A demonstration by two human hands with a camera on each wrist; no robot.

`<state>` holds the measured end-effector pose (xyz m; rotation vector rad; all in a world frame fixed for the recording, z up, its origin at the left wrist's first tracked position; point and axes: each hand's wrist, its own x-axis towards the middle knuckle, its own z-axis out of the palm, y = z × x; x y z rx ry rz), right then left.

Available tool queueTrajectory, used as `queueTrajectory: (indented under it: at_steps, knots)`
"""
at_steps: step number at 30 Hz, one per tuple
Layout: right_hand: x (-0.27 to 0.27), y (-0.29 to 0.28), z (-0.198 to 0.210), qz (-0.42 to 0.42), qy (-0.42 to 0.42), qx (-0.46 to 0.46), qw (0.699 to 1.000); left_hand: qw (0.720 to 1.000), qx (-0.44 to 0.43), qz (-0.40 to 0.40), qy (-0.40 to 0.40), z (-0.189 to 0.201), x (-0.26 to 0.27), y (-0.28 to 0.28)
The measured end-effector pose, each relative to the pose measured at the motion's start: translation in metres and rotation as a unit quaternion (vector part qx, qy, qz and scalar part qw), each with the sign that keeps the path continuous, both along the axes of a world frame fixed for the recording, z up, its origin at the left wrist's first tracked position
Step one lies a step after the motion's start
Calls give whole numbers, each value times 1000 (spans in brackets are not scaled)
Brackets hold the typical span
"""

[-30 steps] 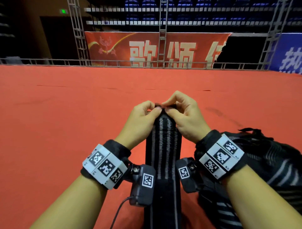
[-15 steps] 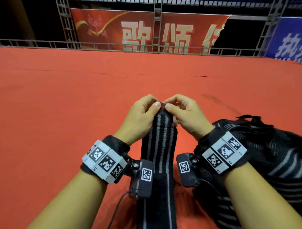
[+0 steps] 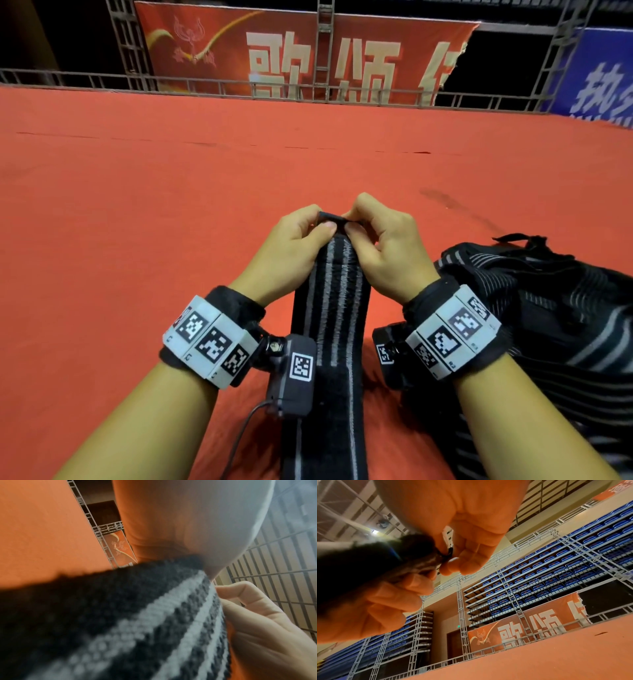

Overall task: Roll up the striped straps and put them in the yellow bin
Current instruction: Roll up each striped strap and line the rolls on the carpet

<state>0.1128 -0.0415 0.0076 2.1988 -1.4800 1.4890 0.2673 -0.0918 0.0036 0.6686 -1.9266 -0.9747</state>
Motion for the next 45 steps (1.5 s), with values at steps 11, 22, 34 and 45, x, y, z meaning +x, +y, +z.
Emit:
queueTrajectory:
  at_steps: [11,22,34,45]
  knots:
    - [0,-15,-13,15,8,-14,1000,999,28,18,29,-10,-12,-14]
    - [2,-23,-41,85,-200,119,969,999,-37,18,-16,-37,-8,-27]
    - [-2,-26,-31,37,-59,47,996,999,41,-17,-27,-38,-7,-33]
    - [-8,-23,-23,77,-160,184,967,997,-66,14,-34,-39,-5,-31]
